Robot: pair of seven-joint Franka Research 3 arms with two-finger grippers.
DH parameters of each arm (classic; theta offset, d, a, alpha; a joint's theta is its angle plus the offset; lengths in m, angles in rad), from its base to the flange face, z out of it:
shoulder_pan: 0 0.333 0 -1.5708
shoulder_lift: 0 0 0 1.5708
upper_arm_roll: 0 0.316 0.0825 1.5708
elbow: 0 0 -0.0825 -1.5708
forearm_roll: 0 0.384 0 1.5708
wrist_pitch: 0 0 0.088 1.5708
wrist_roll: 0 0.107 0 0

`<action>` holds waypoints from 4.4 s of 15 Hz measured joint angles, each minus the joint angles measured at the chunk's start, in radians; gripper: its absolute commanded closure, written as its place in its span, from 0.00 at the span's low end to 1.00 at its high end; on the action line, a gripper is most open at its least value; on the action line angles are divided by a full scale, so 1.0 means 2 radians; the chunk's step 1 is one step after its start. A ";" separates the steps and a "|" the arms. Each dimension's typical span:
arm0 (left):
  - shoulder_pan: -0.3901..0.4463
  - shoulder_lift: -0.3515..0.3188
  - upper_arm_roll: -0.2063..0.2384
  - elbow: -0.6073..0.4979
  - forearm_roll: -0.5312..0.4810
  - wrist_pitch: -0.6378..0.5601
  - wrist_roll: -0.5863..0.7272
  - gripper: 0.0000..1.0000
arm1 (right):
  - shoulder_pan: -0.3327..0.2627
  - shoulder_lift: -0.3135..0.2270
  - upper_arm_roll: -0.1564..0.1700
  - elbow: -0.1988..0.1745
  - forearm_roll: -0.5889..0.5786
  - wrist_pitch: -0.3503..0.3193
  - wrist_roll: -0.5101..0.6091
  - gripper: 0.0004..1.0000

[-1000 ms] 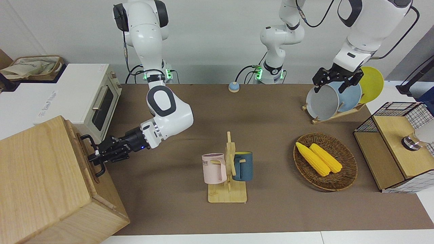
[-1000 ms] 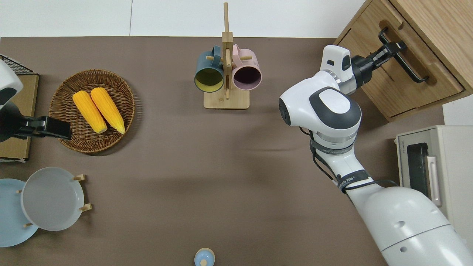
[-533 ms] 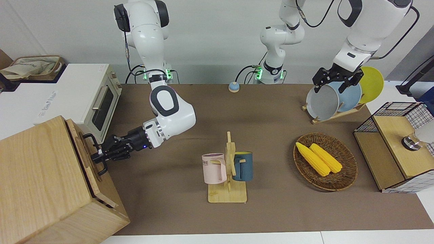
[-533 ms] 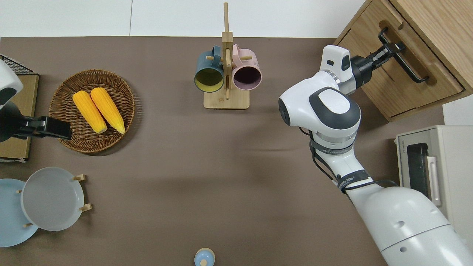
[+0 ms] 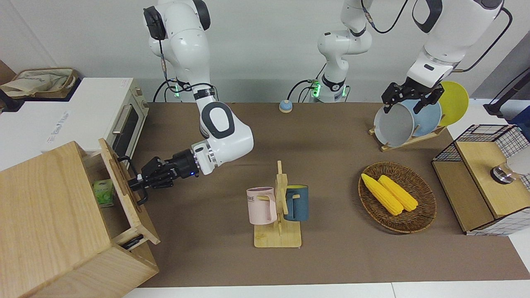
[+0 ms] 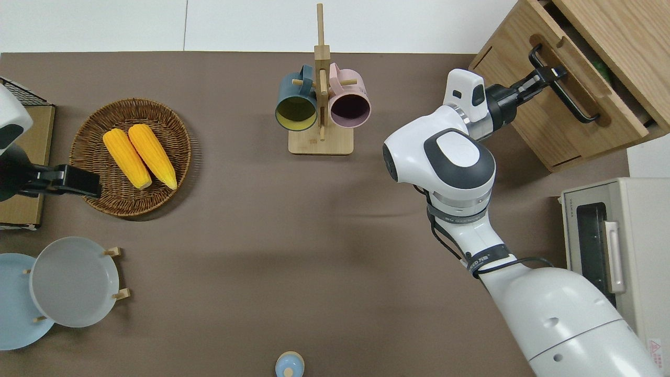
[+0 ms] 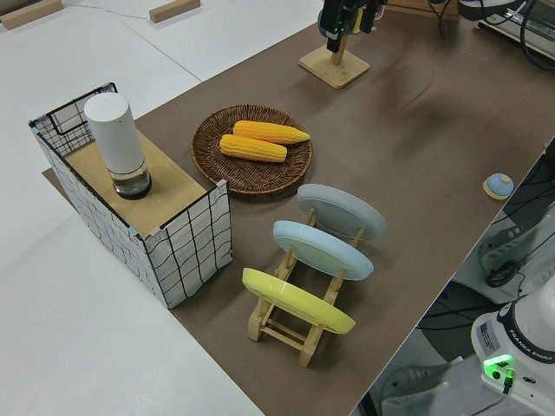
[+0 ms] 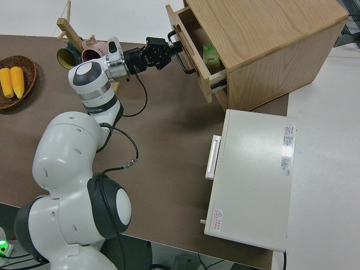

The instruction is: Slide drawer open with right arm

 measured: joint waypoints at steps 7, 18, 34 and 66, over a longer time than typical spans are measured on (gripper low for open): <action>0.000 0.000 0.000 0.000 0.000 0.000 0.000 0.01 | 0.037 0.000 0.015 0.000 0.025 -0.055 0.001 0.97; 0.000 0.000 0.000 0.000 0.000 0.000 0.000 0.01 | 0.104 -0.001 0.015 0.001 0.064 -0.106 0.004 0.96; 0.000 0.000 0.000 0.000 0.000 0.000 0.000 0.01 | 0.141 0.000 0.012 0.001 0.081 -0.120 0.003 0.21; 0.000 0.000 0.000 0.000 0.000 0.000 0.000 0.01 | 0.121 -0.087 0.023 0.153 0.428 -0.090 -0.029 0.02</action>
